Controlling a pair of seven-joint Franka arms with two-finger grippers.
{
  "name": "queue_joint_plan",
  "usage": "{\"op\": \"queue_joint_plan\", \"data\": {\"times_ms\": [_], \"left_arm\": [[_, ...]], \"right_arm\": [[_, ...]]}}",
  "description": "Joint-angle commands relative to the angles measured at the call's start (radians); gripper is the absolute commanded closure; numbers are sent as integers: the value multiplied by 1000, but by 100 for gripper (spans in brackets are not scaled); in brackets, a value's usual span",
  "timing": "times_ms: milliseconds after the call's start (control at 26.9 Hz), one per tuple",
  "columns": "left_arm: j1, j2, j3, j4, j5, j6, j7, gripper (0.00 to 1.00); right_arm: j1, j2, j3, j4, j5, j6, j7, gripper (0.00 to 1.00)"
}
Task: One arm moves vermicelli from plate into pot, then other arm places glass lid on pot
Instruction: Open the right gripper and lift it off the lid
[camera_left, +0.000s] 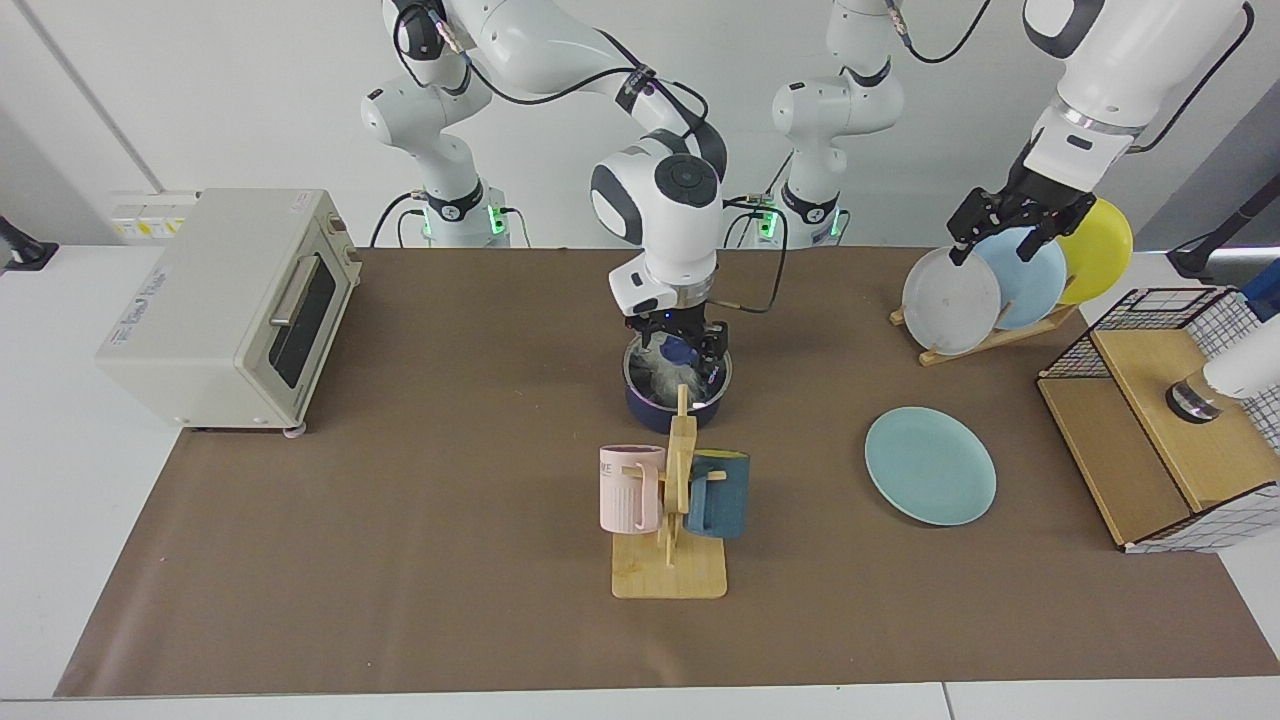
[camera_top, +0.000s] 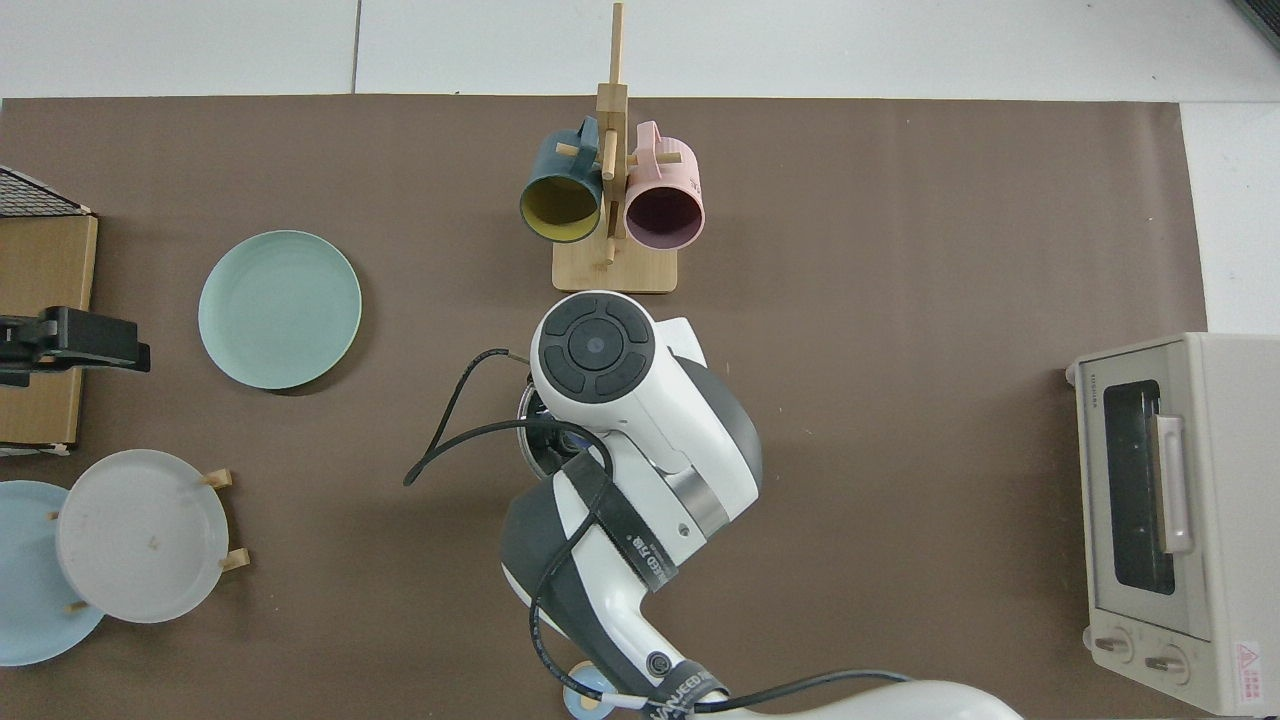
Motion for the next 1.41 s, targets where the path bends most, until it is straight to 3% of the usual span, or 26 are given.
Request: {"op": "queue_joint_plan", "data": {"times_ms": [0,186,446,818,1375], "left_arm": [[7,-10,-2,-1,-6,-8,7,0],[7,-10,-2,-1,-6,-9,7,0],[6,-10,-2,-1,-6,-11,7,0],[6,-10,-2,-2,-6,-12,7,0],[6,-10,-2,-2,-6,-12,7,0]], "right_arm": [[-25,-19,0,46,-57,-41,25,0],[-74,-49,3,50,-57,-39,-13,0],[-184,-121,6,36,-38,-45,-223,0],[-348,-182,4,33,-55,-137,-598,0],[-517,-302,3,32,-69,-271,-923,0]]}}
